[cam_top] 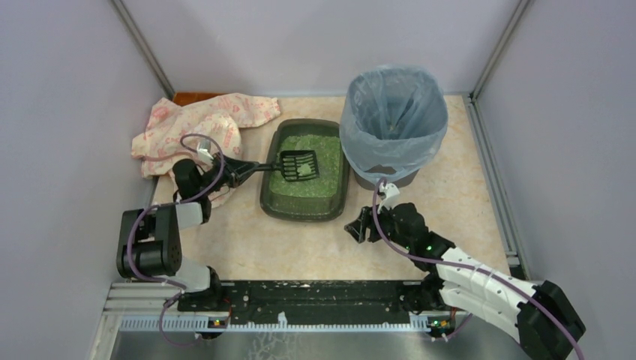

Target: Clean the litter box

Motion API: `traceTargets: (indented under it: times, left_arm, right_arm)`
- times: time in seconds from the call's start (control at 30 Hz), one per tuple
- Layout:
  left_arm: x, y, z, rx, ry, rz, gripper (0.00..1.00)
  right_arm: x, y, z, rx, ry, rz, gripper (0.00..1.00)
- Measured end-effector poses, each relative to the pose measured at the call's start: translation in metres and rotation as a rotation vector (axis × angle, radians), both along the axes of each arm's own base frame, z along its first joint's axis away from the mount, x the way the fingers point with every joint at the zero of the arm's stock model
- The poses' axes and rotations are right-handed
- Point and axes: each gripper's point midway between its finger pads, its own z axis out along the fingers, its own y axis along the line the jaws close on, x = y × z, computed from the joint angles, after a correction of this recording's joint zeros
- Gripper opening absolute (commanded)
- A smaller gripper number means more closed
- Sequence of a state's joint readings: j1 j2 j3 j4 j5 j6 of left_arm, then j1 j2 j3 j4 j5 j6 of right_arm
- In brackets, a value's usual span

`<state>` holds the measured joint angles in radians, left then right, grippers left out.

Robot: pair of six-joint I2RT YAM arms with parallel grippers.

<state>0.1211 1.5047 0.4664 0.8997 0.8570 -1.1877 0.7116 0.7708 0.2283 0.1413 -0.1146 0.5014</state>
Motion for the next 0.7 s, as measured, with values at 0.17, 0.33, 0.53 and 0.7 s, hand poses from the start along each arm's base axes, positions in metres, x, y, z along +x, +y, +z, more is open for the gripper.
traceTargets:
  times: [0.17, 0.33, 0.53, 0.7]
  left_arm:
    - [0.000, 0.000, 0.003, -0.001, -0.012, 0.000, 0.00]
    - [-0.001, 0.001, 0.000, -0.071, 0.003, 0.003, 0.00]
    - [0.006, 0.004, 0.002, -0.215, 0.054, 0.008, 0.00]
    - [0.024, 0.008, 0.040, -0.251, -0.013, 0.007, 0.00]
  right_arm:
    - [0.000, 0.001, -0.003, -0.004, 0.010, 0.005, 0.64]
    - [-0.001, 0.001, -0.003, 0.000, 0.012, 0.004, 0.64]
    - [-0.001, 0.001, -0.002, 0.003, 0.010, 0.004, 0.64]
    - [-0.001, 0.001, -0.002, 0.003, 0.011, 0.004, 0.64]
